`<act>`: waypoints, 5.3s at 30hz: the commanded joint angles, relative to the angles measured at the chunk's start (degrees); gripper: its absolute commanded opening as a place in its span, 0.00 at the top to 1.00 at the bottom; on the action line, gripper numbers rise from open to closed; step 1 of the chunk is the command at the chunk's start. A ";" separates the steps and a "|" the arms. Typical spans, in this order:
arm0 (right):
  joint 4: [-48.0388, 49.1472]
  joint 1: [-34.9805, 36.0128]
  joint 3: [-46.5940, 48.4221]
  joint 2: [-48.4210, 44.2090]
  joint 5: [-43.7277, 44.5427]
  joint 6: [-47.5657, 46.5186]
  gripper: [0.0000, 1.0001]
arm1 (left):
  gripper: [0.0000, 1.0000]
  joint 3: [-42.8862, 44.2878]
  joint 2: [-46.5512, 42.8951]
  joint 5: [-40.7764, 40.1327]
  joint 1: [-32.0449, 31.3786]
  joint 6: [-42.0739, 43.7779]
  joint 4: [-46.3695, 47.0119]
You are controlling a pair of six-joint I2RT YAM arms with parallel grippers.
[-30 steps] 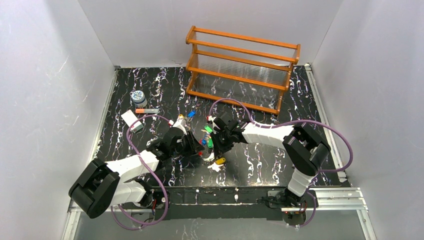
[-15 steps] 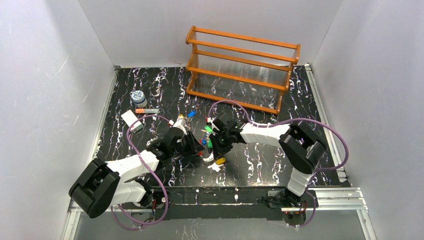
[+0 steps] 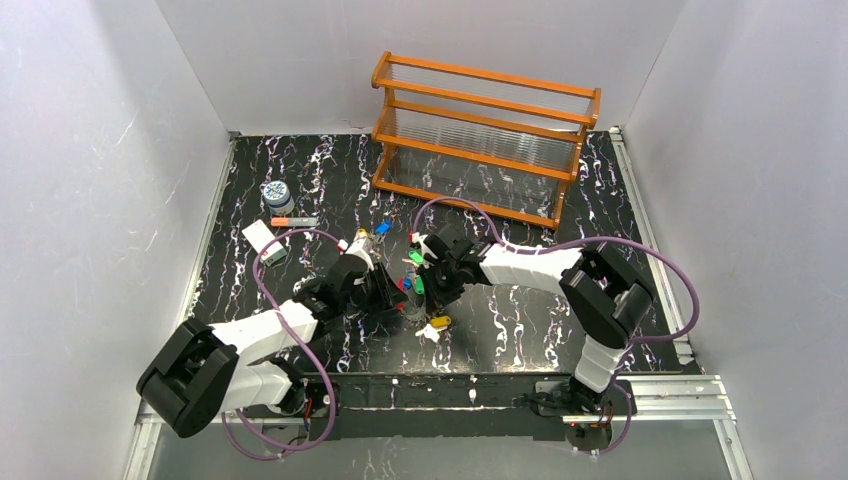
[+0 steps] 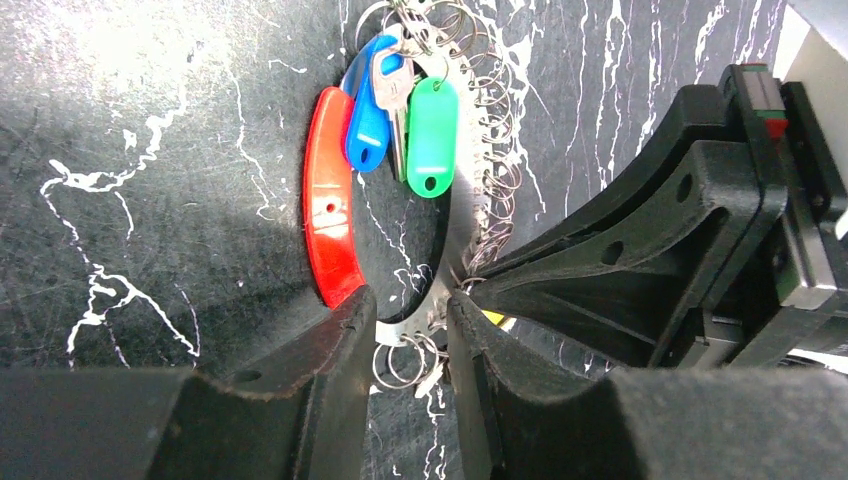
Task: Put the keys on the keyring
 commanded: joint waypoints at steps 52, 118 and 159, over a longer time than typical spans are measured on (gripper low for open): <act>35.06 0.13 -19.02 -37.04 6.33 -23.83 0.99 | 0.62 -1.38 -20.89 6.00 0.08 30.95 14.91; 56.12 0.13 -39.64 -34.46 -11.71 -23.20 0.99 | 0.59 -12.51 -17.42 21.03 -1.61 32.36 38.76; 74.33 0.03 -51.59 -40.95 -10.42 -15.71 0.99 | 0.65 -15.38 -5.55 9.10 -15.44 38.24 43.05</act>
